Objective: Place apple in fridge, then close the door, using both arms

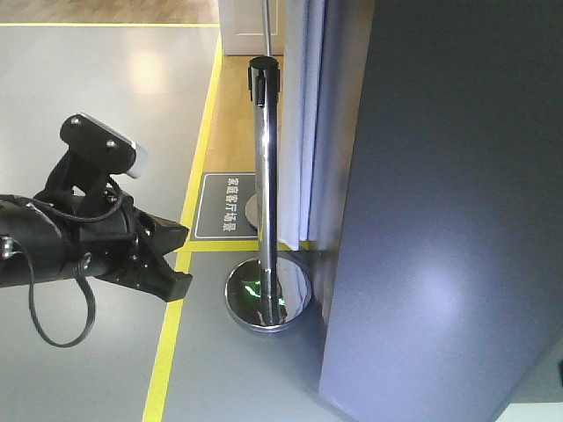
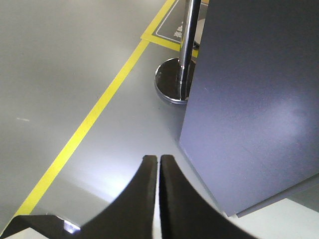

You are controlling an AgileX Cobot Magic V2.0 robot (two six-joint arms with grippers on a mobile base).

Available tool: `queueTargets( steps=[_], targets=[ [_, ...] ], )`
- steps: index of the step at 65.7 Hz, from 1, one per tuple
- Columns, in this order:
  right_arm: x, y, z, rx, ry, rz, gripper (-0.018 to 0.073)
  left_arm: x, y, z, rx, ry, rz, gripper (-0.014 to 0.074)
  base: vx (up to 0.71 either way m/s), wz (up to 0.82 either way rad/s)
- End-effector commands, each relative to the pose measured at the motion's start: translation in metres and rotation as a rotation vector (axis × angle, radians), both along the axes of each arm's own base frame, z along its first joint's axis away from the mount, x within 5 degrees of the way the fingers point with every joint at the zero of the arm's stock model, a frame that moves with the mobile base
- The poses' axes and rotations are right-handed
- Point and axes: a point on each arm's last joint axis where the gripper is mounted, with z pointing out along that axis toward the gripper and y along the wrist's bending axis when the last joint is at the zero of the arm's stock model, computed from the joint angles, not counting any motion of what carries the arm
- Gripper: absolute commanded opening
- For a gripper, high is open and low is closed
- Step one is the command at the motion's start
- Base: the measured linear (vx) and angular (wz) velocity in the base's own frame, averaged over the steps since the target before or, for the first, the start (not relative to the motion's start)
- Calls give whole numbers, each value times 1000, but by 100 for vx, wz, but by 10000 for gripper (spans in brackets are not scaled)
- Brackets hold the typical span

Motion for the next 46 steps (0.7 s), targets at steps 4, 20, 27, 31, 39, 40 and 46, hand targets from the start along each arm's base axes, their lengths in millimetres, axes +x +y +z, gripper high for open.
queueTargets(
  steps=[4,20,27,31,39,40,46],
  targets=[
    [20,15,10,-3,-75,25,-8,0,1,19,-59,-81,21,-6,0,0],
    [54,37,4,-78,-126,56,-4,0,1,19,-59,-81,21,-6,0,0],
    [68,50,-5,-101,-93,75,-2,0,1,19,-59,-81,21,-6,0,0],
    [74,55,-9,-112,-79,81,-2,0,1,19,-59,-81,21,-6,0,0],
    [87,55,-12,-98,-89,50,-2,0,1,19,-59,-81,21,-6,0,0],
    [88,53,-12,-96,-91,37,-2,0,1,19,-59,-81,21,-6,0,0],
    [100,36,-7,-66,-145,-67,-2,0,1,19,-59,-81,21,-6,0,1]
  ],
)
